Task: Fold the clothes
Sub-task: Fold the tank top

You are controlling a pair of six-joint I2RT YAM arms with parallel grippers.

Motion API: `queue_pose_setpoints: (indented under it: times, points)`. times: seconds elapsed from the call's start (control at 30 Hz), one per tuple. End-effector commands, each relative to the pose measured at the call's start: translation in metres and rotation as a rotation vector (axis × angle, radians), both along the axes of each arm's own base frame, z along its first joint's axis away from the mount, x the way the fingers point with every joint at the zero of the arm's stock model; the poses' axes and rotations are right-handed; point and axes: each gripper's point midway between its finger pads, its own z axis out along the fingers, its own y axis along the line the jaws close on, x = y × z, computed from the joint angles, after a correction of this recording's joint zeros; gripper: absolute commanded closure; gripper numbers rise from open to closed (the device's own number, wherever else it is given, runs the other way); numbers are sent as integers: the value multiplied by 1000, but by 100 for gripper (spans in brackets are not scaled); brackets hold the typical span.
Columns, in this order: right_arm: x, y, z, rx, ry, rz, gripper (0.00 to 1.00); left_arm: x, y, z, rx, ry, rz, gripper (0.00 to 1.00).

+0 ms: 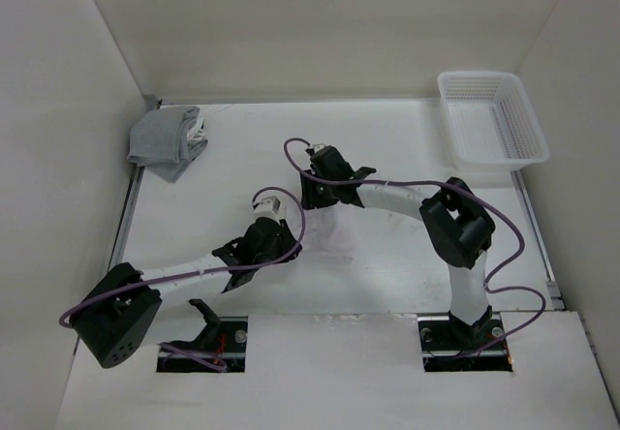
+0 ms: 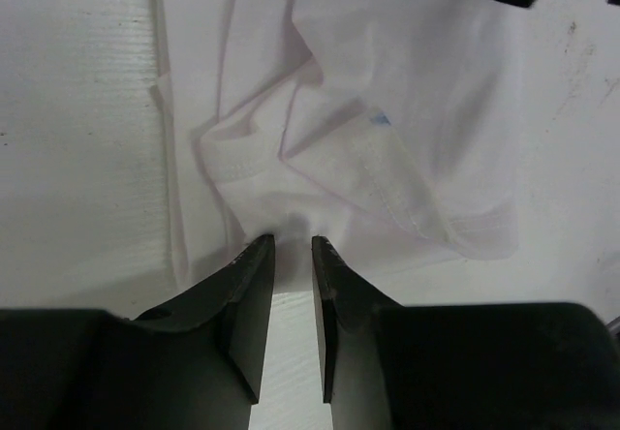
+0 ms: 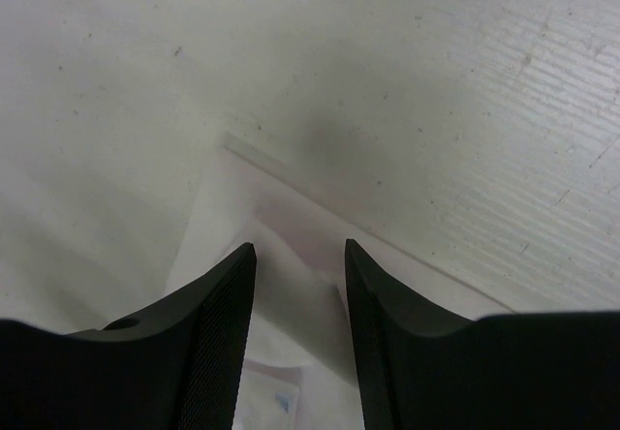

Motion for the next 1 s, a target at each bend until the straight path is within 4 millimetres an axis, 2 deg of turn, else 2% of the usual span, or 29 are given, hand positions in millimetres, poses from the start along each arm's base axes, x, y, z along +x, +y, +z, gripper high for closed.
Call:
queue_pose_setpoints:
  times: [0.0,0.17,0.53,0.73,0.9,0.97]
  points:
    - [-4,9,39,79,-71,32,52,3,-3,8,-58,-22,-16,79]
    - [-7,16,50,122,-86,48,52,2,-6,7,-77,-10,-34,77]
    - [-15,20,27,94,-29,79,64,-6,-16,11,-109,-11,-98,81]
    - [-10,23,30,105,-31,76,70,-9,-20,9,-96,-9,-120,87]
    - [-16,23,25,98,-7,115,58,-13,-19,5,-81,3,-130,88]
    - [-20,22,24,97,-6,121,59,-14,-17,4,-80,6,-124,88]
